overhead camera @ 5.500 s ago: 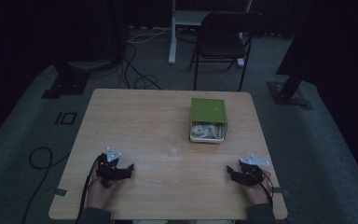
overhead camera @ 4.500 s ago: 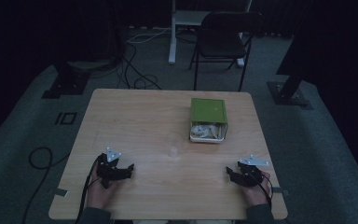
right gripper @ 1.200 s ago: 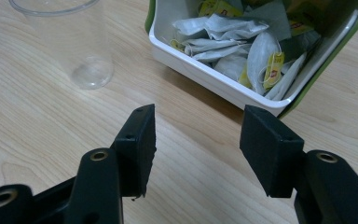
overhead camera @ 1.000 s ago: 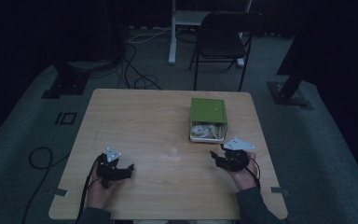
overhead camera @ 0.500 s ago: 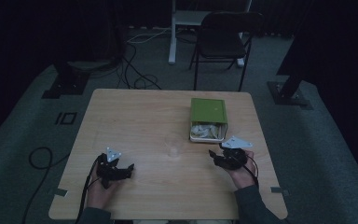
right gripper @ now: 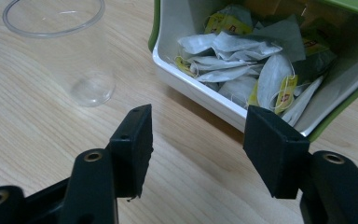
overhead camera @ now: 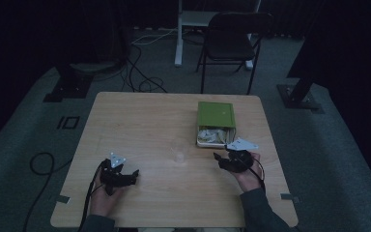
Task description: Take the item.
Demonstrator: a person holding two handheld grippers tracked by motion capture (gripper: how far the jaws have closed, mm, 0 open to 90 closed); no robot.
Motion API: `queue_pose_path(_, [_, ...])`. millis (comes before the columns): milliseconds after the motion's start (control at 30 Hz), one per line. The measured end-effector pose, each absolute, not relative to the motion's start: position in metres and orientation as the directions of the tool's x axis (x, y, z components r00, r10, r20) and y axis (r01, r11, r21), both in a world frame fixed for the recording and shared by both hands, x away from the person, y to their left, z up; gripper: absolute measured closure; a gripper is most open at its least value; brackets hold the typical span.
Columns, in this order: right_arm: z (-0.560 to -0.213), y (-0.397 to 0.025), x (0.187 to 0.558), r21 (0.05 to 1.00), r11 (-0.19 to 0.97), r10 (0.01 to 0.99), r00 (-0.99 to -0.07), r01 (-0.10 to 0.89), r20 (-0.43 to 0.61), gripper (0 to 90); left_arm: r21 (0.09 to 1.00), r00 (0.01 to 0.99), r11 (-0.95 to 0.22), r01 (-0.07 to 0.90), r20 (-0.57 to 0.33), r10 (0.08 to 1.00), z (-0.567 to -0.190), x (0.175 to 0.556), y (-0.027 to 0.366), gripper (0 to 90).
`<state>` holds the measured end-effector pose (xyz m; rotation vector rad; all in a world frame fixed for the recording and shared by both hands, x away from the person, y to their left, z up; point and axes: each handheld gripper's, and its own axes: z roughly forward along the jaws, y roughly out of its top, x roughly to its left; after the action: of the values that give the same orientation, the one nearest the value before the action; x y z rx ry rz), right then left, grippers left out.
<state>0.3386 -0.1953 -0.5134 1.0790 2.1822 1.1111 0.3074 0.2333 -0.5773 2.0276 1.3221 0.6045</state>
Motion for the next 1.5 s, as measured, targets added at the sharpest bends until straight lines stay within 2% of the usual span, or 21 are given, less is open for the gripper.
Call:
queue_pose_path(333, [-0.518,-0.193,0.348,0.817,0.366,0.802,-0.597,0.445,-0.034,32.8,0.72,0.39,-0.293,0.628,0.035,0.92,-0.577,0.307,0.233,12.0])
queue_pose_path(600, [-0.519,-0.187,0.355,0.82,0.373,0.791,-0.611,0.435,-0.036,29.5,0.721,0.389,-0.293,0.629,0.034,0.92,-0.577,0.307,0.233,12.0])
queue_pose_path(800, [-0.517,-0.181,0.365,0.832,0.375,0.783,-0.62,0.408,-0.048,29.6,0.722,0.388,-0.291,0.628,0.033,0.921,-0.577,0.307,0.233,12.0])
queue_pose_path(1300, [-0.528,-0.175,0.386,0.8,0.408,0.773,-0.633,0.44,-0.046,29.6,0.721,0.388,-0.291,0.628,0.034,0.921,-0.577,0.307,0.233,12.0])
queue_pose_path(1500, [-0.533,-0.175,0.391,0.788,0.422,0.762,-0.646,0.449,-0.04,33.4,0.721,0.388,-0.291,0.629,0.033,0.921,-0.577,0.307,0.233,12.0])
